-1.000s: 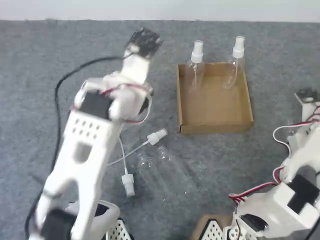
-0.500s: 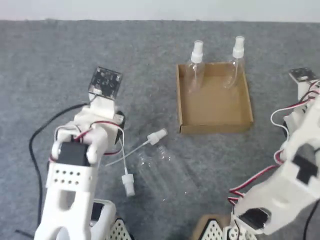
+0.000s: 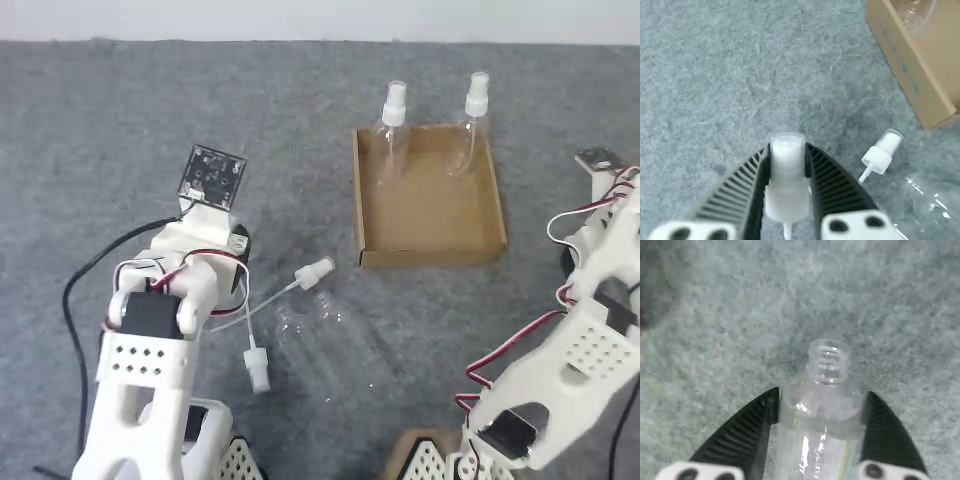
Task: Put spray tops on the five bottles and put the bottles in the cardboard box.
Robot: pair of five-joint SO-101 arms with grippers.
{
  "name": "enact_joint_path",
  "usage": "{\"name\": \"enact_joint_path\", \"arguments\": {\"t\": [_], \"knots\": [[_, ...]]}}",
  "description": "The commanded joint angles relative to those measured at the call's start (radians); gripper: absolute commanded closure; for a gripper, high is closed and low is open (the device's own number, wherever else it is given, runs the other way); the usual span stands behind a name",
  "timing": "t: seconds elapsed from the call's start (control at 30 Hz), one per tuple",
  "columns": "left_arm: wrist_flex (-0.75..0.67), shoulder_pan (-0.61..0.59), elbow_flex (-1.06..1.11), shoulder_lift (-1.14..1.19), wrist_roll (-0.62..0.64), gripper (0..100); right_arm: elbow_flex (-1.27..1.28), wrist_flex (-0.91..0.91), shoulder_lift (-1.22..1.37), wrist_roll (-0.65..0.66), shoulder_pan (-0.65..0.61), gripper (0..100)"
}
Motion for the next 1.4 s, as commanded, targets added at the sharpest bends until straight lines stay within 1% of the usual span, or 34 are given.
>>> {"name": "enact_joint_path", "arguments": {"t": [0.0, 0.07, 0.2, 0.33, 0.43, 0.5, 0.6, 0.8, 0.9, 1.0, 1.07, 1.13, 1.2, 1.37], "knots": [[-0.025, 0.002, -0.008, -0.034, -0.005, 99, -0.061, 0.002, -0.019, -0.012, -0.001, 91.7], [-0.025, -0.002, -0.008, -0.037, -0.005, 99, -0.064, 0.008, -0.022, -0.005, -0.002, 96.2], [-0.026, -0.005, -0.015, -0.040, -0.005, 99, -0.066, 0.021, -0.090, -0.015, -0.012, 97.1], [-0.011, -0.006, -0.061, -0.041, -0.005, 99, -0.066, 0.096, -0.254, -0.100, -0.068, 97.1], [0.052, -0.008, -0.142, -0.043, -0.005, 99, -0.061, 0.142, -0.401, -0.173, -0.139, 97.1], [0.104, -0.008, -0.200, -0.043, -0.005, 99, -0.058, 0.174, -0.489, -0.232, -0.199, 97.1], [0.164, -0.008, -0.274, -0.043, -0.003, 99, 0.017, 0.177, -0.624, -0.307, -0.315, 97.1], [0.224, -0.008, -0.372, -0.043, -0.002, 99, 0.310, 0.082, -0.947, -0.437, -0.607, 97.2], [0.229, -0.011, -0.421, -0.043, 0.054, 99, 0.482, 0.021, -1.127, -0.499, -0.746, 97.2], [0.224, -0.046, -0.475, -0.043, 0.114, 99, 0.623, -0.025, -1.262, -0.542, -0.900, 97.2], [0.224, -0.075, -0.510, -0.043, 0.149, 99, 0.683, -0.039, -1.311, -0.560, -0.993, 97.2], [0.226, -0.097, -0.545, -0.043, 0.172, 99, 0.724, -0.047, -1.325, -0.575, -1.061, 97.2], [0.236, -0.109, -0.573, -0.043, 0.175, 99, 0.756, -0.074, -1.326, -0.595, -1.106, 97.2], [0.302, -0.161, -0.662, -0.043, 0.178, 99, 0.838, -0.223, -1.334, -0.637, -1.199, 97.2]]}}
